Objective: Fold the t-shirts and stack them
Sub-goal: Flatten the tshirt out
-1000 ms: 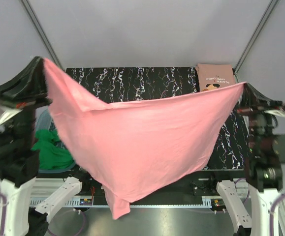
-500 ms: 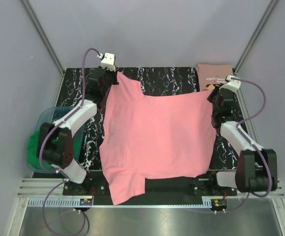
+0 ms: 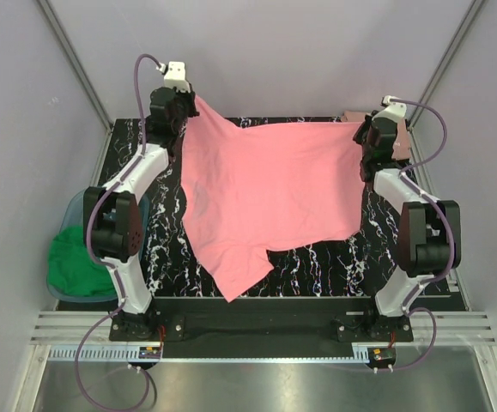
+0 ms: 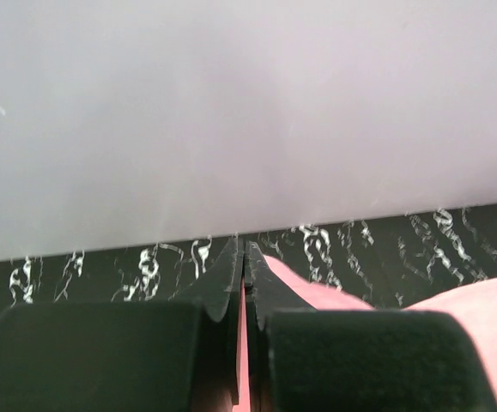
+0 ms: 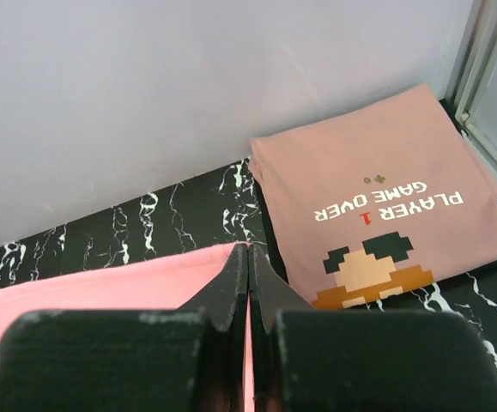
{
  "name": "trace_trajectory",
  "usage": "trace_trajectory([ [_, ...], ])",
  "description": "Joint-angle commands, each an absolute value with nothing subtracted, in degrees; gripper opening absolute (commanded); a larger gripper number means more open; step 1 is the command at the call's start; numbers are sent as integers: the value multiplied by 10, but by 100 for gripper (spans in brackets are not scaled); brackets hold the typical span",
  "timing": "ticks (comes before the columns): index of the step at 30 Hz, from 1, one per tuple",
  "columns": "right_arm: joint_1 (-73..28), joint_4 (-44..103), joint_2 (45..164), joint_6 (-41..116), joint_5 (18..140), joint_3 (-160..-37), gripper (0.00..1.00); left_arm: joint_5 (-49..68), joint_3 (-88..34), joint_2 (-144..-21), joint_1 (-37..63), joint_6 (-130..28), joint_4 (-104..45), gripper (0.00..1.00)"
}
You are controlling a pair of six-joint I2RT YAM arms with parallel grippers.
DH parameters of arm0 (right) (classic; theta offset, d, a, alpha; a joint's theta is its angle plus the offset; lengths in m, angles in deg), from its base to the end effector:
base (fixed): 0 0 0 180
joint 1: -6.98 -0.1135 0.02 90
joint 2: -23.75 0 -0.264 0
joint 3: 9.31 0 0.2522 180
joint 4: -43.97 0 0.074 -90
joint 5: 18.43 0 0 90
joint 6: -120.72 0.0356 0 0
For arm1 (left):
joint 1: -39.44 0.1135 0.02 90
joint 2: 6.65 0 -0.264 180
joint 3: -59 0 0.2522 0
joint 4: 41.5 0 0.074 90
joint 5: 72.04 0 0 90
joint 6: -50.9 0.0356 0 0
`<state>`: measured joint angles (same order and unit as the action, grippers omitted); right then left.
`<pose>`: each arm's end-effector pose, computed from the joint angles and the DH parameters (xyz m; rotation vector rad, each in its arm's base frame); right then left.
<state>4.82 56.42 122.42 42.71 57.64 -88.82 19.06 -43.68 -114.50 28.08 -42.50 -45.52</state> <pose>0.4059 0.0067 0.2790 0.3247 1.6529 -0.0196 0.4528 -0.0903 0.3399 0.0957 1.5911 -0.1855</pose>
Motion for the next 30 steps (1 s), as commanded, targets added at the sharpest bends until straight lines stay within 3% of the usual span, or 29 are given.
trace_trajectory([
  [1, 53, 527, 1249, 427, 583, -949, 0, 164, -489, -1168, 285, -442, -436, 0],
  [6, 53, 460, 1274, 440, 603, -1008, 0, 168, -511, -1163, 288, -455, -381, 0],
  [11, 53, 363, 1214, 455, 608, -1045, 0, 162, -544, -1075, 289, -459, -328, 0],
  [21, 53, 306, 909, 399, 606, -967, 0, 151, -460, -782, 289, -447, -331, 0],
  [30, 52, 158, 625, 382, 664, -906, 0, 133, -402, -515, 289, -439, -278, 0],
])
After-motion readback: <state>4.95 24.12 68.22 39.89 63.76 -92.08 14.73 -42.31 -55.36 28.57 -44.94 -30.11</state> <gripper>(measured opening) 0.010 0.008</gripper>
